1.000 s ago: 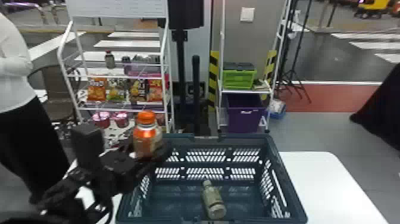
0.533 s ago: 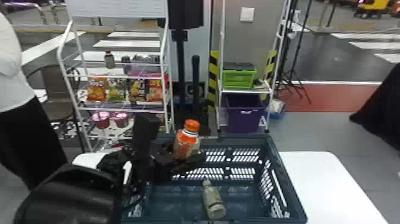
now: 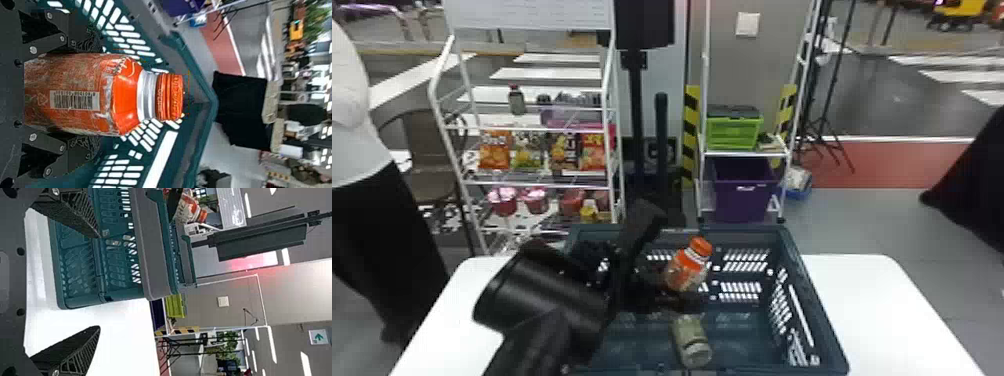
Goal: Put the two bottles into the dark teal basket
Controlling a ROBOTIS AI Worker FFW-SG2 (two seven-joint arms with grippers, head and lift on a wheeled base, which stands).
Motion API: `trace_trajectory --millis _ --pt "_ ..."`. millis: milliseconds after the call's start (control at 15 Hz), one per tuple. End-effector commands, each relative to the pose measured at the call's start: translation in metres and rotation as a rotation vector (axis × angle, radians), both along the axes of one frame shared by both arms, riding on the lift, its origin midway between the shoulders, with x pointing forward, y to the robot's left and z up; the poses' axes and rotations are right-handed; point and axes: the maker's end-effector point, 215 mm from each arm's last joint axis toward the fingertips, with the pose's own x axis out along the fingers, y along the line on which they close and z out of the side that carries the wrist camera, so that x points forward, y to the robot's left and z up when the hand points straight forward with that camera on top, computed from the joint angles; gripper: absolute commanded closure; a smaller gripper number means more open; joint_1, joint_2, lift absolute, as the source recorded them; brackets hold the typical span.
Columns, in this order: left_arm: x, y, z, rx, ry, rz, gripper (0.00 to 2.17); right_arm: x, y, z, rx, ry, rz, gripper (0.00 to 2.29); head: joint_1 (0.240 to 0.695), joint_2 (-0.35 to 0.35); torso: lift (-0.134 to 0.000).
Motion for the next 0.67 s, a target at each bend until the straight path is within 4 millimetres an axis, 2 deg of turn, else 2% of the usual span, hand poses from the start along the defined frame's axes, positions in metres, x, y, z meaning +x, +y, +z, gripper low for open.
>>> trace_trajectory --millis 0,133,267,333,400,467,533,600 --pt "0.0 -0.005 -0.022 0.079 0.034 -0.047 2.15 0.002 -0.002 0.0 0.001 -0.001 -0.004 0.05 0.499 0.0 0.0" --pt "-0.001 -0.007 -0.028 0.095 0.039 -0.061 2.15 0.004 -0.002 0.0 0.002 -0.003 -0.003 0.05 0.499 0.0 0.0" --pt "0.001 -0.006 -0.024 0.096 0.03 -0.061 2.09 0.006 -0.002 -0.004 0.002 0.004 -0.002 0.05 0.499 0.0 0.0" --pt "0.003 -0.006 -0.018 0.089 0.017 -0.059 1.76 0.008 -0.001 -0.005 0.002 0.007 0.0 0.05 0.499 0.0 0.0" --pt "0.005 -0.005 -0.013 0.08 0.009 -0.058 1.26 0.009 0.0 -0.006 0.003 0.008 0.001 0.05 0.499 0.0 0.0" --pt "0.003 -0.006 -0.009 0.067 0.01 -0.066 0.55 0.009 0.001 -0.006 0.005 0.007 0.001 0.05 0.499 0.0 0.0" --pt "0.004 -0.006 -0.002 0.058 0.002 -0.07 0.25 0.01 0.001 -0.006 0.004 0.008 0.001 0.05 0.499 0.0 0.0" --pt "0.003 -0.005 -0.001 0.054 0.0 -0.067 0.12 0.009 0.001 -0.007 0.004 0.011 0.002 0.05 0.499 0.0 0.0"
